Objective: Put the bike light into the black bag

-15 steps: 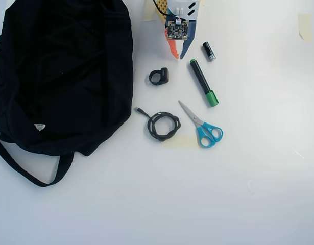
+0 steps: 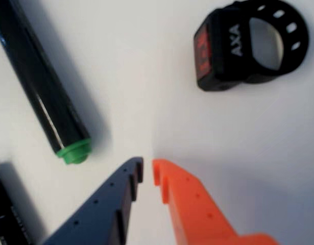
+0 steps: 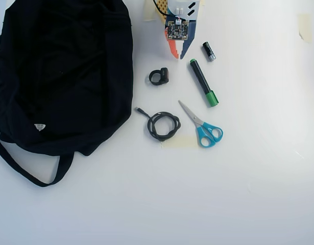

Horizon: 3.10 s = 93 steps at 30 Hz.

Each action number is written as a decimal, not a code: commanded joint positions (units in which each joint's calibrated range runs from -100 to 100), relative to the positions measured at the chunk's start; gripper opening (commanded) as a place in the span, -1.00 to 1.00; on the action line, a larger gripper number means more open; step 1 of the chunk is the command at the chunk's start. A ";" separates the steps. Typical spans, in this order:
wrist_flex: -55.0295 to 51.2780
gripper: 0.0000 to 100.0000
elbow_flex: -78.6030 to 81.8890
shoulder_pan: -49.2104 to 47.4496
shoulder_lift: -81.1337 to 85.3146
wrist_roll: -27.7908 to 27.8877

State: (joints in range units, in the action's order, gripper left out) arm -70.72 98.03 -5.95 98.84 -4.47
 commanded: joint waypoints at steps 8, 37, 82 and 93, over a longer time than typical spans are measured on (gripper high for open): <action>-1.89 -0.95 1.25 0.27 0.83 0.12; -1.89 -0.95 1.25 0.27 0.83 0.12; 81.83 -0.95 -48.08 -2.35 -64.15 0.33; 69.94 -0.96 -77.55 0.27 -83.73 2.21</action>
State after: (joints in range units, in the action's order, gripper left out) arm 4.85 30.90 -5.95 17.31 -3.93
